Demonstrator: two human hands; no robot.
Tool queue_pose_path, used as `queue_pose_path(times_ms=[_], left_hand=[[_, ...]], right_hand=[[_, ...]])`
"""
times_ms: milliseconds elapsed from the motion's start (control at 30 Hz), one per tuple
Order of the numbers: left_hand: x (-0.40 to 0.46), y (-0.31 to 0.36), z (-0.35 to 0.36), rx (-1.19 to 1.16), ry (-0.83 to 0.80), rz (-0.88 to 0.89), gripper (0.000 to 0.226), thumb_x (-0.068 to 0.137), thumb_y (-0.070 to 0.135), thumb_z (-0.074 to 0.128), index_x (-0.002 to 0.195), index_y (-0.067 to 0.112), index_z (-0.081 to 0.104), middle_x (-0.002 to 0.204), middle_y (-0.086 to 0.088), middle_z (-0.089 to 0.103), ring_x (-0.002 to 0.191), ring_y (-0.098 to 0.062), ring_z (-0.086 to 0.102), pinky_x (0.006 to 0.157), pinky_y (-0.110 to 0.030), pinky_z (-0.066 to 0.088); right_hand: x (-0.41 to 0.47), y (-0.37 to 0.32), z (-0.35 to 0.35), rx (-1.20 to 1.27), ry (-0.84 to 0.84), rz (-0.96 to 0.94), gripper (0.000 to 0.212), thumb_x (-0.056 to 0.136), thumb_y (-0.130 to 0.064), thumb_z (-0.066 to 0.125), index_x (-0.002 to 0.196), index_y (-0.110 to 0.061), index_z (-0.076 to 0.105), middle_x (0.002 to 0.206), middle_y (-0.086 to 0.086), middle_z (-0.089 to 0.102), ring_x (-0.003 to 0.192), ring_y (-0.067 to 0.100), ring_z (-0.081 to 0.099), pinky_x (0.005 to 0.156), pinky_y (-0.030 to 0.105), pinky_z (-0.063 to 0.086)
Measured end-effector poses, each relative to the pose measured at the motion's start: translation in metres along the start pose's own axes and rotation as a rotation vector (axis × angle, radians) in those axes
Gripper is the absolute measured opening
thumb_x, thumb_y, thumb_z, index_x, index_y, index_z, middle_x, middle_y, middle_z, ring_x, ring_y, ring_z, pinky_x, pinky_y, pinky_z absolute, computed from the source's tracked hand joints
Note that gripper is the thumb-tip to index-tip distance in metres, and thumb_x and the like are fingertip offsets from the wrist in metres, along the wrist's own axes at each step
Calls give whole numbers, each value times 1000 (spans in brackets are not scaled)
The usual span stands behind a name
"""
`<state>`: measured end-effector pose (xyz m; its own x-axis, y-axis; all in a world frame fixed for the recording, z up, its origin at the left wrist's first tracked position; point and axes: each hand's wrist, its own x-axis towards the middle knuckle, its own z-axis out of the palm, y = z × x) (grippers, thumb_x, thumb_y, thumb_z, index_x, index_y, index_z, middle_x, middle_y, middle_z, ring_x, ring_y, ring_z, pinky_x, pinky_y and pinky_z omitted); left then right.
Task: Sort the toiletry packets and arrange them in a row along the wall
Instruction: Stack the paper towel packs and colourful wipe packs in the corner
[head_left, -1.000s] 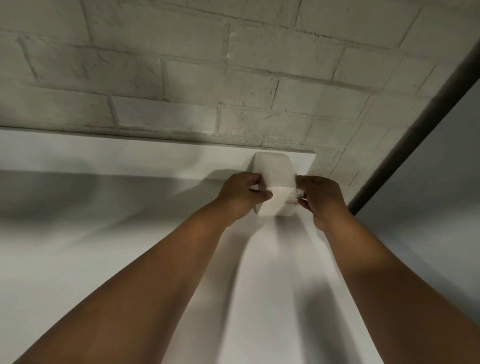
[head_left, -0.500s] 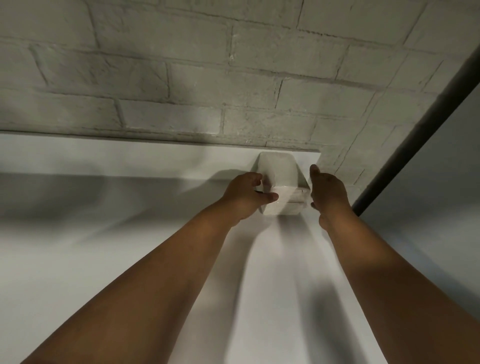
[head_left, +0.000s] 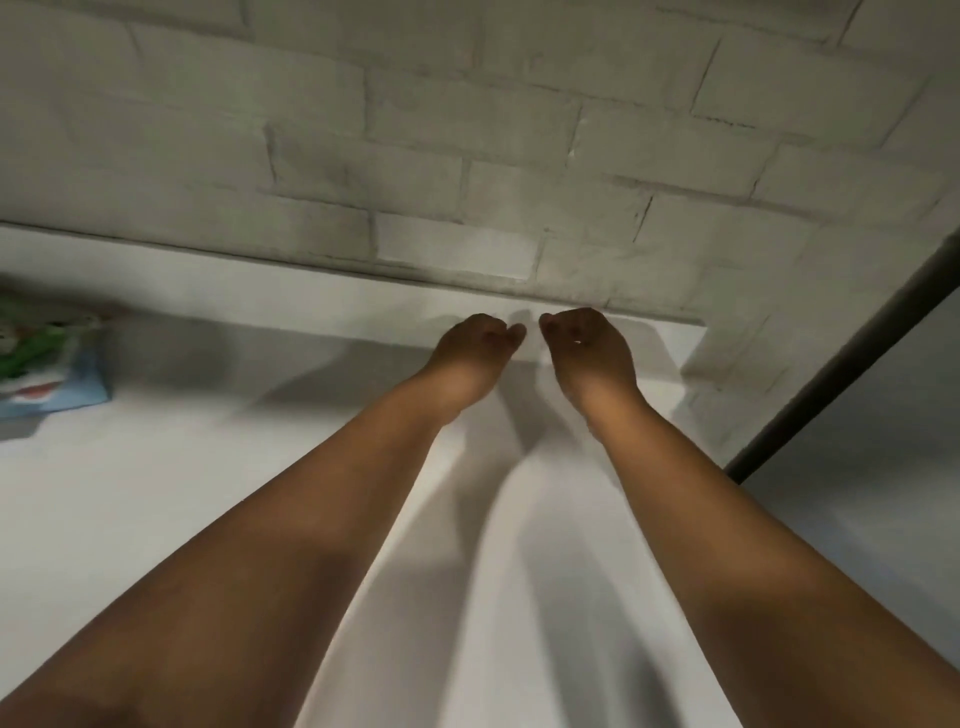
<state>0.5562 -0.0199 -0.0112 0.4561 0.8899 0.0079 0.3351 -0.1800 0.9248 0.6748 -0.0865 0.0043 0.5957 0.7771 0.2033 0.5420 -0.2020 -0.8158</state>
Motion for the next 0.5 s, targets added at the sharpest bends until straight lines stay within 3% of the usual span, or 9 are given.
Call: queue_pose_path(times_ms=[100,200,267,367,500], left_hand=[[-15,-12,-45,-12,85,-10,27,93,42,50,95,16,58,108,-21,63,99,-34,62,92,-50,51],[-31,-31,-92,-27,165,-26,18,92,41,50,90,23,48,89,-9,52,82,-20,52,87,-45,51],[-45,-48,-127,-37,233,-65,21,92,41,51,90,20,53,94,-3,56,87,-19,55,87,-42,51],[-69,-72,-179,-54,297,-130,34,89,43,56,111,17,60,110,-1,62,103,-22,61,93,-43,52],[-100,-101,-252,-29,343,-152,38,88,44,59,117,18,58,116,-3,62,105,-22,61,92,-42,53]], right_hand=[[-10,-24,38,-81,-138,-47,20,94,-38,51,86,-22,60,78,-11,53,71,5,49,70,22,32],[-27,-48,77,-77,-235,-49,23,92,-38,52,96,-18,64,85,-12,56,77,6,51,60,19,34],[-45,-68,103,-8,-291,-45,22,91,-35,55,104,-20,65,92,-11,58,83,9,54,58,12,35],[-74,-99,139,69,-392,-70,13,91,-33,57,97,-23,62,88,-10,60,80,12,56,59,16,38],[-107,-142,193,175,-488,-77,11,91,-33,59,96,-25,63,86,-11,60,76,9,56,61,22,40]])
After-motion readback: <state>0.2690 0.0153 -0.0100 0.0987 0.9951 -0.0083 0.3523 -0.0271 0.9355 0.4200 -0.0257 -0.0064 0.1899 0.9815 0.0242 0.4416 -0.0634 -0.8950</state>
